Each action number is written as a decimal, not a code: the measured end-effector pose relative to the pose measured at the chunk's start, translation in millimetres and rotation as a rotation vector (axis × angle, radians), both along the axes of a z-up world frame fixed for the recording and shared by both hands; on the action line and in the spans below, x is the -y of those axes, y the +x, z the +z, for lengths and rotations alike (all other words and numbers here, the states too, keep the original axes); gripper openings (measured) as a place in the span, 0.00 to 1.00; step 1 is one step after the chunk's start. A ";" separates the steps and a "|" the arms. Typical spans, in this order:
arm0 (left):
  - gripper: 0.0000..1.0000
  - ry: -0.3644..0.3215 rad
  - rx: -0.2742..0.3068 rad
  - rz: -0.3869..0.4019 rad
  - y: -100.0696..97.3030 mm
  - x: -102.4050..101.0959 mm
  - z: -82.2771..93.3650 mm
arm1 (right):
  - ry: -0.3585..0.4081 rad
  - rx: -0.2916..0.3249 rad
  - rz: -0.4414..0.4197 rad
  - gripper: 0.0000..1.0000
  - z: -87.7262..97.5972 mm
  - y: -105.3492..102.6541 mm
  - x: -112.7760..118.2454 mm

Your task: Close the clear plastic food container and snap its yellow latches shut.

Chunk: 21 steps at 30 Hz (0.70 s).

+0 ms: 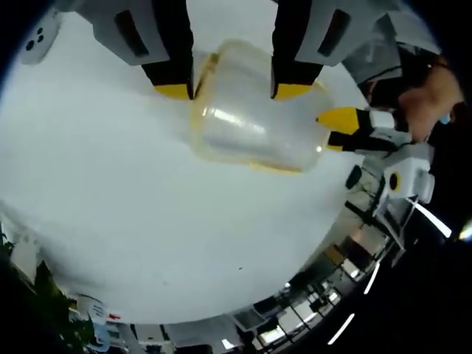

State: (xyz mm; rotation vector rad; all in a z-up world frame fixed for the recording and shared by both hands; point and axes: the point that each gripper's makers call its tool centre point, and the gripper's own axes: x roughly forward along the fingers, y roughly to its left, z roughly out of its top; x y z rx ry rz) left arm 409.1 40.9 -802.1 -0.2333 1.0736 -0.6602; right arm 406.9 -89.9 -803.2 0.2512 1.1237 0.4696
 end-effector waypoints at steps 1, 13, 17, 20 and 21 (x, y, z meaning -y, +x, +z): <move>0.36 0.000 0.002 -0.003 0.1 0.0 0.1 | 0.001 0.002 0.000 0.41 -0.3 -1.4 0.4; 0.40 0.043 0.040 -0.094 -2.7 -2.6 6.2 | -0.023 0.027 0.081 0.46 8.9 -4.4 0.2; 0.40 0.062 0.059 -0.108 -1.5 -6.6 9.2 | -0.062 0.044 0.142 0.46 10.7 -6.6 0.7; 0.41 0.082 0.079 -0.157 -2.6 -6.8 12.5 | -0.067 0.084 0.185 0.46 16.3 -3.4 -1.7; 0.44 0.093 0.082 -0.185 -4.2 -7.0 12.3 | -0.074 0.085 0.200 0.46 17.1 -5.0 -1.8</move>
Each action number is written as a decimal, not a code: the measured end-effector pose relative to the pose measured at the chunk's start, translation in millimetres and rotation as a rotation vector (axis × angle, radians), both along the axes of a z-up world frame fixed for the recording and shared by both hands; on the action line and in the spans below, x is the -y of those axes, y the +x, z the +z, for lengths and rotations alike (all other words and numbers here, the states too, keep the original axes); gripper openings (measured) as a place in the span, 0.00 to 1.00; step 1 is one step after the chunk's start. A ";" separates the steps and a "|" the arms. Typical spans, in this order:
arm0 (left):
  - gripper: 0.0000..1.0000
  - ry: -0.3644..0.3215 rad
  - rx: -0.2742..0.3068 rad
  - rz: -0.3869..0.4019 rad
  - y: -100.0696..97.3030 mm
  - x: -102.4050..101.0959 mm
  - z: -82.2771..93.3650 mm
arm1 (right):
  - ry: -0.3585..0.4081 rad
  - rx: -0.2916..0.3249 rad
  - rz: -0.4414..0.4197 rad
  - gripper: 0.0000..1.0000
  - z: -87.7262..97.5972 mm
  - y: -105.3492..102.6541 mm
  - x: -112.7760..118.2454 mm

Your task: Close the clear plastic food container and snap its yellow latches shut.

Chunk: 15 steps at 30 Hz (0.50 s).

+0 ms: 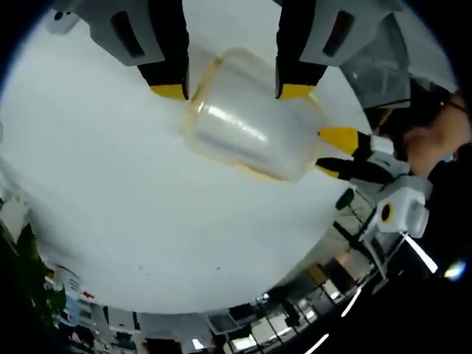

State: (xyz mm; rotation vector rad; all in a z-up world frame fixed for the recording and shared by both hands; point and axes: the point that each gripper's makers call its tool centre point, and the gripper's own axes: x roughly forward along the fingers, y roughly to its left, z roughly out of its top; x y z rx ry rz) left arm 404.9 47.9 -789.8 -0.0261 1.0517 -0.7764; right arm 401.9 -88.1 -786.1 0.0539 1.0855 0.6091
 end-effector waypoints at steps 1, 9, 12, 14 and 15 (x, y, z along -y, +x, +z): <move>0.46 0.015 0.006 -0.021 -0.1 -0.8 -1.6 | -0.008 -0.001 0.021 0.46 0.7 -1.0 -1.0; 0.45 0.001 0.036 -0.060 2.2 1.3 9.4 | -0.055 0.021 0.129 0.46 6.5 -0.8 -0.4; 0.44 0.023 0.072 -0.134 1.8 2.8 12.3 | -0.089 0.037 0.195 0.45 9.2 -1.5 0.7; 0.43 0.031 0.084 -0.174 -0.1 4.3 15.5 | -0.092 0.030 0.207 0.43 10.2 -2.1 1.0; 0.42 0.038 0.091 -0.186 0.2 4.3 16.3 | -0.092 0.031 0.215 0.43 11.0 -2.1 0.8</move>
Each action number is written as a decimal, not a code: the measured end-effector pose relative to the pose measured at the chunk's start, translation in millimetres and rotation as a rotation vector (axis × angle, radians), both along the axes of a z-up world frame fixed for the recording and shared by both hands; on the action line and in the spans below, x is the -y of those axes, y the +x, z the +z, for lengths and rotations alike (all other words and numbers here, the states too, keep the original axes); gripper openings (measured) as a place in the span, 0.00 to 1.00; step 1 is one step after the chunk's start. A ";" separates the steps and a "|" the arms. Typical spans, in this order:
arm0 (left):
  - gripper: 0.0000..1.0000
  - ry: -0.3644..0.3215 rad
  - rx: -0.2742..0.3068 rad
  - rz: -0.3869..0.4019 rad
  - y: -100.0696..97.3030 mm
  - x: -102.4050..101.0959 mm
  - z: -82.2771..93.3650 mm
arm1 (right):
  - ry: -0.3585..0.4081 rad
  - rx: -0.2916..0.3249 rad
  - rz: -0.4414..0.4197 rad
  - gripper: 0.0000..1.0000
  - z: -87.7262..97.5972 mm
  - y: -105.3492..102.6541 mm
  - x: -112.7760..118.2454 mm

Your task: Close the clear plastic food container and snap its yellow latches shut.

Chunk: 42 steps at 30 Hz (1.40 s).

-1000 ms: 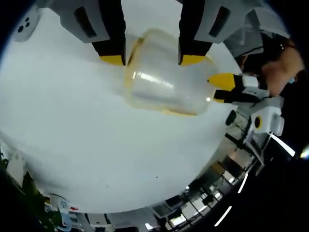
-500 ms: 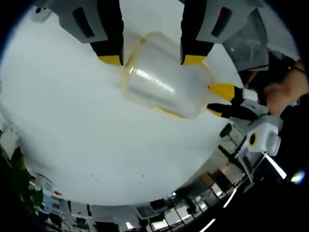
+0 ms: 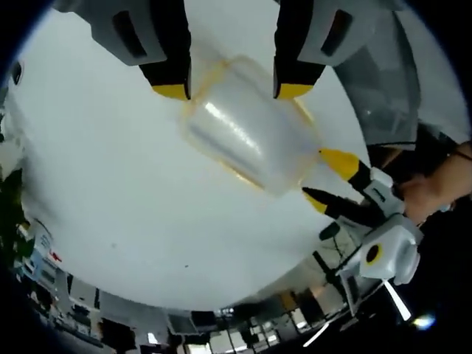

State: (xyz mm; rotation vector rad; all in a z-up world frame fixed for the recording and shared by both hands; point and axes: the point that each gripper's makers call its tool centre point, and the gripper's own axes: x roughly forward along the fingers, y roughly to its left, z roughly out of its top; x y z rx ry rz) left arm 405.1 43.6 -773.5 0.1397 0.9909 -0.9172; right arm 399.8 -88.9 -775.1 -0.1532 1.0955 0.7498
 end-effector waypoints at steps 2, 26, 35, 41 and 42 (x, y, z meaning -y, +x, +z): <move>0.40 0.026 0.013 -0.031 0.3 -1.6 0.2 | -0.007 0.008 0.044 0.42 1.9 -1.4 -0.9; 0.39 0.172 0.187 -0.385 -0.7 8.9 5.2 | -0.065 0.078 0.362 0.34 11.1 -7.1 -15.0; 0.39 0.174 0.266 -0.511 -0.5 23.2 9.7 | -0.054 0.106 0.432 0.35 9.6 -4.3 -23.2; 0.39 0.169 0.286 -0.544 -0.7 31.4 7.2 | -0.054 0.119 0.468 0.34 7.5 -2.9 -29.8; 0.39 0.166 0.288 -0.547 -0.8 33.0 6.9 | -0.052 0.119 0.470 0.34 7.2 -2.4 -30.9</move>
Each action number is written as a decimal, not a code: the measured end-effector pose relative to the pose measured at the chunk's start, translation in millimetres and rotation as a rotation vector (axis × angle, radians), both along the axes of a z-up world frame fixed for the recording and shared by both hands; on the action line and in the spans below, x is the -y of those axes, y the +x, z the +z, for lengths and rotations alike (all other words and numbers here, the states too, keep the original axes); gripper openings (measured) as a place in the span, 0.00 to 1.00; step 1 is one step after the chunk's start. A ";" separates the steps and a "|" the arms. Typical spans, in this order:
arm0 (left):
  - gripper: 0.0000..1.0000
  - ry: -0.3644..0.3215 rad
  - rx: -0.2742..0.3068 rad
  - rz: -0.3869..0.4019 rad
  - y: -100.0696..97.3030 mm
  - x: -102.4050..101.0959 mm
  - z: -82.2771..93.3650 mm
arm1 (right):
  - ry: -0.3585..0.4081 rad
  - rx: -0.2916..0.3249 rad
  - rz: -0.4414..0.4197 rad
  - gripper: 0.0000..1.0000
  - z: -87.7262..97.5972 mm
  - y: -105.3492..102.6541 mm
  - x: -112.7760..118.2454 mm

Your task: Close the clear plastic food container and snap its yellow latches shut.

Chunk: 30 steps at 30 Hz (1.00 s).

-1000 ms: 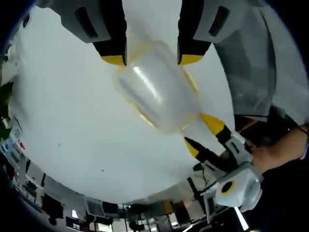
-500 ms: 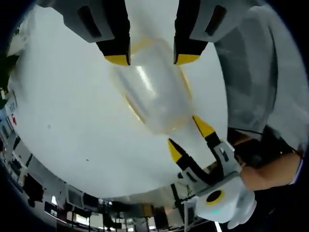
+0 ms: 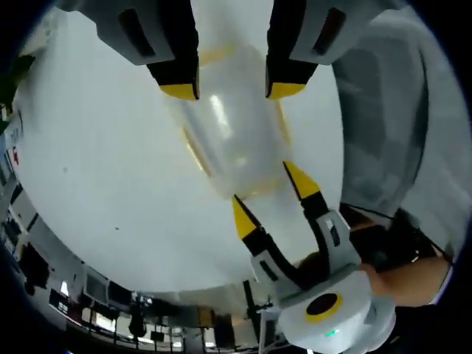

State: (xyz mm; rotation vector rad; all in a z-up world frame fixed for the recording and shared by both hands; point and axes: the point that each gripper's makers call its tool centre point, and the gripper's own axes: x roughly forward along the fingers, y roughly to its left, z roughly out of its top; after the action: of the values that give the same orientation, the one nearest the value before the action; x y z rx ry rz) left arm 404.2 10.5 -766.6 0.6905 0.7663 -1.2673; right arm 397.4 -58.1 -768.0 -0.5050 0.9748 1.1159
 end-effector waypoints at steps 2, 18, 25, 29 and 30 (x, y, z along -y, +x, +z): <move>0.39 -0.010 0.001 -0.011 -1.3 4.2 0.6 | 0.009 0.002 0.011 0.32 -0.1 0.1 -2.5; 0.38 -0.091 0.010 -0.025 4.7 22.3 8.9 | 0.030 0.026 0.077 0.32 -1.1 4.9 -18.2; 0.38 -0.091 0.007 -0.040 2.5 27.1 5.5 | 0.031 0.034 0.106 0.31 -2.1 4.3 -24.3; 0.38 -0.094 0.000 -0.041 -0.5 29.7 4.0 | 0.043 0.036 0.105 0.31 -0.4 5.7 -27.7; 0.38 -0.094 -0.002 -0.042 -1.1 30.3 3.2 | 0.046 0.037 0.105 0.31 0.2 6.5 -28.4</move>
State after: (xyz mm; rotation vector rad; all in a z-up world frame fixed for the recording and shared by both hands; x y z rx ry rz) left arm 403.2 -19.8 -763.5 0.6320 0.6929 -1.3333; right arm 403.8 -29.7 -767.8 -0.5429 0.8967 1.2164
